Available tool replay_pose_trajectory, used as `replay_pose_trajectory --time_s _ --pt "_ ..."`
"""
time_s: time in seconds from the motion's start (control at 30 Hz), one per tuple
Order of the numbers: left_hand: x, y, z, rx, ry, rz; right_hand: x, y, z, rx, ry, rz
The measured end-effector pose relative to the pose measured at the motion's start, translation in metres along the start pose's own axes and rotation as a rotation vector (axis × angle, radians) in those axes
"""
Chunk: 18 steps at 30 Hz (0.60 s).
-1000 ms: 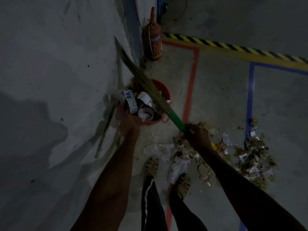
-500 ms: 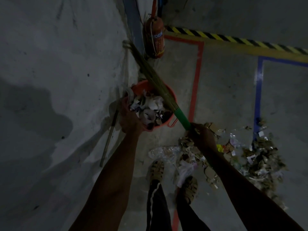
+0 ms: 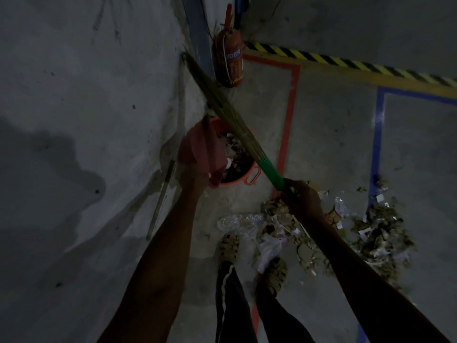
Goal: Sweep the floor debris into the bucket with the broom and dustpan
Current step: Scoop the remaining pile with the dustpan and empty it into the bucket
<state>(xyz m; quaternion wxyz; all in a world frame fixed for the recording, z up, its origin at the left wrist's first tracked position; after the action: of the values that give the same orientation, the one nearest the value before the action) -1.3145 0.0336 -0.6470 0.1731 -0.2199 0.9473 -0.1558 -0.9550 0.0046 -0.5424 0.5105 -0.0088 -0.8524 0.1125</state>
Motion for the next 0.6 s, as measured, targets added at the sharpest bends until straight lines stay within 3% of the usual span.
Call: replay_pose_trajectory --time_s 0.23,0.4,0.6 --pt "-0.026 -0.072 -0.015 0.088 -0.131 -0.085 -0.004 -0.021 -0.016 -0.046 0.014 -0.024" --pt "-0.019 -0.125 0.016 0.161 -0.506 -0.214 -0.007 -0.055 -0.043 -0.047 0.056 -0.031" --pt "-0.047 -0.212 0.026 0.163 -0.691 -0.197 -0.024 -0.115 -0.083 -0.090 0.173 0.090"
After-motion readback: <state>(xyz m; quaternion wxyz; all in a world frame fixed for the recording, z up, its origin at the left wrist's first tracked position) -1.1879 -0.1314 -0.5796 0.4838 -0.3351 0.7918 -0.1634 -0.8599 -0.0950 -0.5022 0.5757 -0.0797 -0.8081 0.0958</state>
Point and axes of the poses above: each hand's wrist, its own y-axis towards the middle knuckle, its own z-axis out of the palm, x = y × z, the point moved 10 cm from there along y, towards the middle knuckle, and after that the axes turned 15 degrees about y, right-handed, at the moved point
